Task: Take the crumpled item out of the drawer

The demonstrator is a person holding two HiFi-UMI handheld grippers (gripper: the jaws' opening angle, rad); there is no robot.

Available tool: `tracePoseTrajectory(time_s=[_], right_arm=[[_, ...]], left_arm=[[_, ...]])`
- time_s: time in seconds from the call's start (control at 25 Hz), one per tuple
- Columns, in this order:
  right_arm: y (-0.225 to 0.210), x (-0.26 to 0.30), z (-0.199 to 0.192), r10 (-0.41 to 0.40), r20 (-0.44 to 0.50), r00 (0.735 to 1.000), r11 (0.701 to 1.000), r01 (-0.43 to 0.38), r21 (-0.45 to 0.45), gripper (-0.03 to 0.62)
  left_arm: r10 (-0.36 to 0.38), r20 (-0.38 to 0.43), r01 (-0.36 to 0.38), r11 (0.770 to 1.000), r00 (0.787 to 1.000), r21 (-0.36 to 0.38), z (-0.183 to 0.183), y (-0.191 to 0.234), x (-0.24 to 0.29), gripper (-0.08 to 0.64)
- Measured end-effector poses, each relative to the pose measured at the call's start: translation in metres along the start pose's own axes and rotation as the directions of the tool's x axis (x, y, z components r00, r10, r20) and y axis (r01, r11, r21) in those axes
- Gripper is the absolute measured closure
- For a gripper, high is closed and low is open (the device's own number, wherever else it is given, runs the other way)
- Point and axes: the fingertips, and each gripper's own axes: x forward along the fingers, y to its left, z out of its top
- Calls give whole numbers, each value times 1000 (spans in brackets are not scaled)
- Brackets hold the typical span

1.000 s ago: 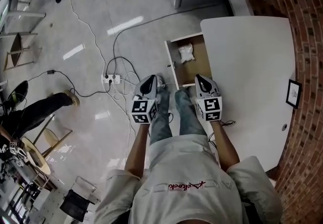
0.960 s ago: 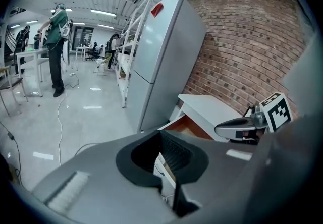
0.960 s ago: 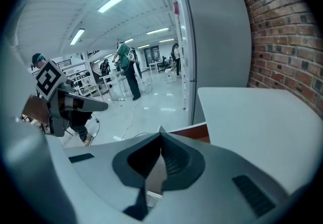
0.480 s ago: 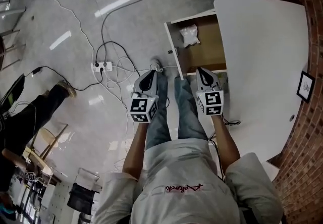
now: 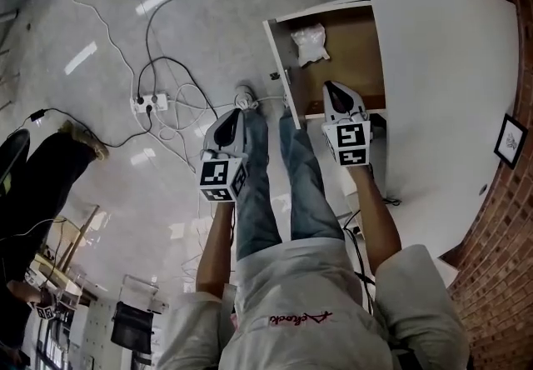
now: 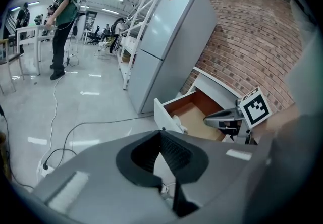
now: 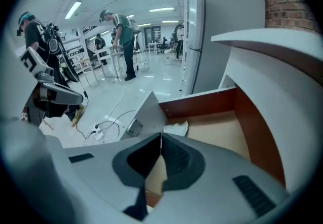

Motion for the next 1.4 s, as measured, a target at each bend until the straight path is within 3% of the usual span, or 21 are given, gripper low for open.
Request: tracePoseTrajectory(time_s=[0.16, 0.28, 0.36, 0.44, 0.52, 0.56, 0.68, 0.76, 0.8, 1.08, 1.28, 1.4], right_arm=[[-5, 29, -14, -15, -81, 997, 999, 12, -35, 580], [-17, 42, -19, -91, -163, 982, 981, 60, -185, 580], [-22, 54, -26, -153, -216, 964, 934, 69, -351, 578], [-23, 67, -32, -198, -249, 948, 858, 44, -513, 578], [-23, 79, -41, -220, -282, 934, 790, 1, -613, 578], [-24, 84, -46, -222, -307, 926, 777, -22, -629, 578], [-27, 93, -58, -211, -373, 904, 796, -63, -602, 572], [-31, 95, -61, -228, -377, 898, 785, -60, -617, 487], [-33, 97, -62, -238, -375, 896, 774, -58, -631, 480], [-40, 114, -71, -256, -375, 891, 710, -90, -699, 479], [-40, 119, -72, -254, -369, 894, 703, -91, -705, 491], [-43, 120, -71, -268, -356, 895, 691, -79, -719, 534]], left_arm=[[-2, 16, 2, 1000, 1000, -8, 0, 7, 7, 551], [-9, 19, 9, 1000, 1000, -12, -3, 10, 11, 551], [-11, 13, 12, 1000, 1000, -15, -8, 12, 13, 551], [-12, 2, 12, 1000, 1000, -20, -14, 15, 14, 551], [-12, -6, 12, 1000, 1000, -23, -20, 18, 15, 551], [-12, -9, 12, 1000, 1000, -24, -22, 19, 17, 551], [-11, -20, 10, 1000, 1000, -24, -28, 25, 19, 551], [-6, -27, 5, 1000, 1000, -27, -32, 29, 19, 551], [-3, -28, 2, 1000, 1000, -28, -33, 31, 19, 551], [-3, -34, 2, 1000, 999, -29, -38, 30, 25, 551], [4, -48, -7, 999, 999, -51, -40, 25, 26, 551], [1, -44, -2, 999, 999, -38, -40, 25, 26, 551]])
